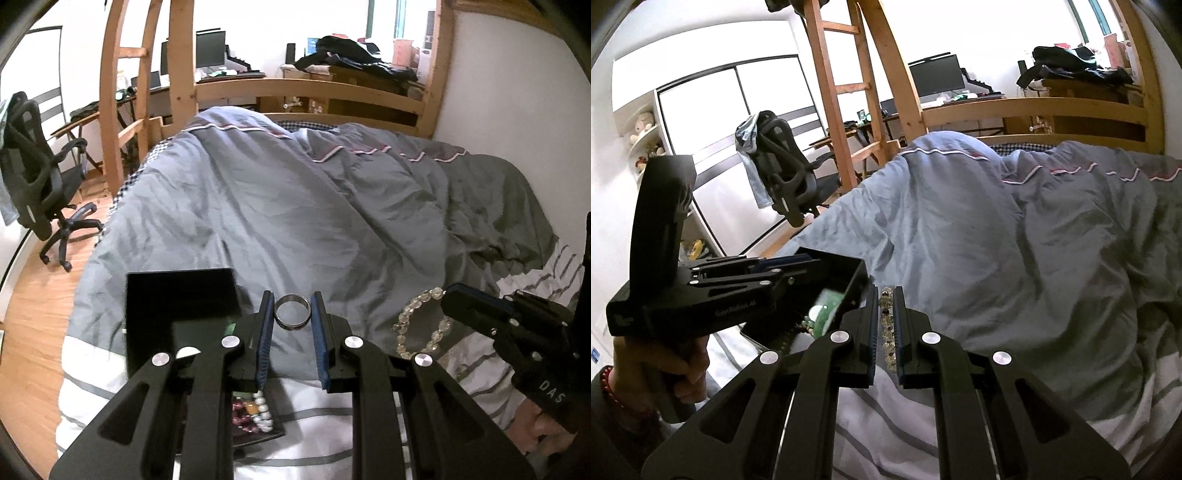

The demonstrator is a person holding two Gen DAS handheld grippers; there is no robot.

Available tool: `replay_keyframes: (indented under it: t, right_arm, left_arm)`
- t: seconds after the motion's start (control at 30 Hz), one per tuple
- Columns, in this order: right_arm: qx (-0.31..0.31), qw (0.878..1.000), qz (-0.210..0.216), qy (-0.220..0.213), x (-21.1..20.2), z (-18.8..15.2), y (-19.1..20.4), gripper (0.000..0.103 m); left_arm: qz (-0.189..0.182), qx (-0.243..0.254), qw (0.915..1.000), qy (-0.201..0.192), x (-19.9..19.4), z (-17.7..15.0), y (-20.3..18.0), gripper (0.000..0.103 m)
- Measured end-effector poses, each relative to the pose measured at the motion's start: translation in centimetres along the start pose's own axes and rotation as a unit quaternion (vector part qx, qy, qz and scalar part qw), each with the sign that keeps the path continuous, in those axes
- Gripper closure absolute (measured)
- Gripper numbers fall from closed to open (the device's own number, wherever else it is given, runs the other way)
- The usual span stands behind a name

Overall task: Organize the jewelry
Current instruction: 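Lower the strand into the box with the right gripper while the left lowers the ring, then open both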

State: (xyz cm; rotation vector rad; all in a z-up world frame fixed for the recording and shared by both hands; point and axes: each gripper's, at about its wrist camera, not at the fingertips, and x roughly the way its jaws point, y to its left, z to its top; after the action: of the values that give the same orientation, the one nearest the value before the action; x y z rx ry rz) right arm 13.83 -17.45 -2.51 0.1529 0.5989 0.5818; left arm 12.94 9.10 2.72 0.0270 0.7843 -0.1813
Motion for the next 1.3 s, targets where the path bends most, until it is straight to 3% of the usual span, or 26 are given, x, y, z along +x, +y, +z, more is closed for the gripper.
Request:
replay_keyframes:
  t: [0.53, 1.1, 1.3]
  right_arm:
    - [-0.041, 0.998, 0.037, 0.006, 3.3, 1.7, 4.6, 0.094]
    - [-0.074, 0.993, 0.086, 0.023, 6.3, 2.0, 9.3, 0.094]
    - [-0.088, 0.992, 0.084, 0.044, 7.4, 1.0, 10.0, 0.094]
  left_arm:
    - [0.036, -0.055, 0.9978, -0.003, -0.4, 0.1, 4.7, 0.083]
    - [0.069, -0.148, 0.9866, -0.007, -0.9, -0.6, 9.8, 0.083]
    - [0.045, -0.173, 0.9838, 0.01, -0.1, -1.1, 10.8, 0.083]
